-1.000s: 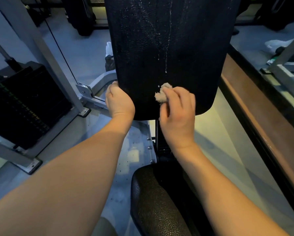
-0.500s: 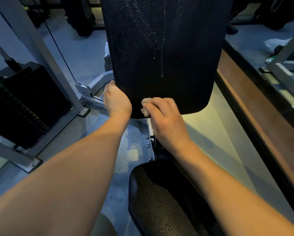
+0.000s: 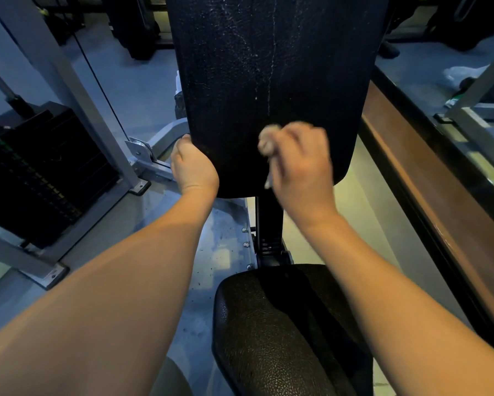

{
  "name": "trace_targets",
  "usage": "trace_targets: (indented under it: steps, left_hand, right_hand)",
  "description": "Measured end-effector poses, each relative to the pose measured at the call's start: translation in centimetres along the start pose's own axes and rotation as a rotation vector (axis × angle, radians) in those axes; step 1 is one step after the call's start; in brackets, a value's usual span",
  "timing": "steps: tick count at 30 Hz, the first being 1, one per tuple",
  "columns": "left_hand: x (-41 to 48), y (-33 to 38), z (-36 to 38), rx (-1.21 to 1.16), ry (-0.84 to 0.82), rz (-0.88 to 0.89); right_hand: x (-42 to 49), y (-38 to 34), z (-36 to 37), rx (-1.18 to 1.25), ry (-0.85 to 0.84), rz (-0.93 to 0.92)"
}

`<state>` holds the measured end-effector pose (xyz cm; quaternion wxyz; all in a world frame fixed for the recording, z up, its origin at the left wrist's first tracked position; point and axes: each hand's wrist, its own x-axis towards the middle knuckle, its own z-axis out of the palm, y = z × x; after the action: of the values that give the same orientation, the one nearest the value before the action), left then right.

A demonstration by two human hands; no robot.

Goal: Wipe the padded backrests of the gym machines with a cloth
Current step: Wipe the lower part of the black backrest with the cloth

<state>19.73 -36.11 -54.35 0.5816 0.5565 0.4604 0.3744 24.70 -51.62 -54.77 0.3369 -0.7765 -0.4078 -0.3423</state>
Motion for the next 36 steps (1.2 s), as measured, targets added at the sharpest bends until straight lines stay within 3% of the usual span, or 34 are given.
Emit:
trace_targets:
  steps: [2,4,8,9,13,15,19,26,30,33,36]
  left_hand:
    - [0.1,-0.1,0.0,0.003,0.001,-0.004]
    - [0.2,-0.1,0.0,0.003,0.000,-0.003]
    - [0.3,-0.1,0.1,0.054,-0.004,0.038]
    - [0.3,-0.2,0.0,0.063,-0.002,0.042]
    - [0.3,-0.2,-0.1,0.072,-0.007,0.025]
    - [0.3,-0.2,-0.1,0.055,-0.009,0.013]
    - [0.0,0.1,0.0,0.016,-0.008,-0.016]
    - [0.2,0.0,0.0,0.003,-0.019,-0.009]
    - [0.0,0.1,0.0,-0.017,0.002,-0.003]
    - [0.0,0.1,0.0,0.007,-0.002,-0.003]
    - [-0.1,0.2,-0.1,0.039,-0.009,-0.006]
  right_hand:
    - [2.5,0.2,-0.4,0.003,0.132,0.080]
    - [2.2,-0.9,0.6,0.025,0.124,0.040]
    - [-3.2,-2.2,2.2,0.034,-0.216,-0.183]
    - [-3.3,-1.8,1.8,0.026,-0.231,-0.204]
    - [0.8,-0.4,-0.6,-0.009,0.090,-0.026]
    - [2.6,-0.2,-0.9,-0.034,0.145,0.082]
    - [1.5,-1.2,0.3,-0.043,0.077,0.066]
    - [2.5,-1.1,0.6,-0.001,0.238,0.285]
    - [2.4,-4.9,3.1,0.101,0.131,0.131]
    - [2.8,-3.2,1.9,0.064,-0.016,-0.048]
    - [3.1,0.2,-0.4,-0.027,0.076,0.048]
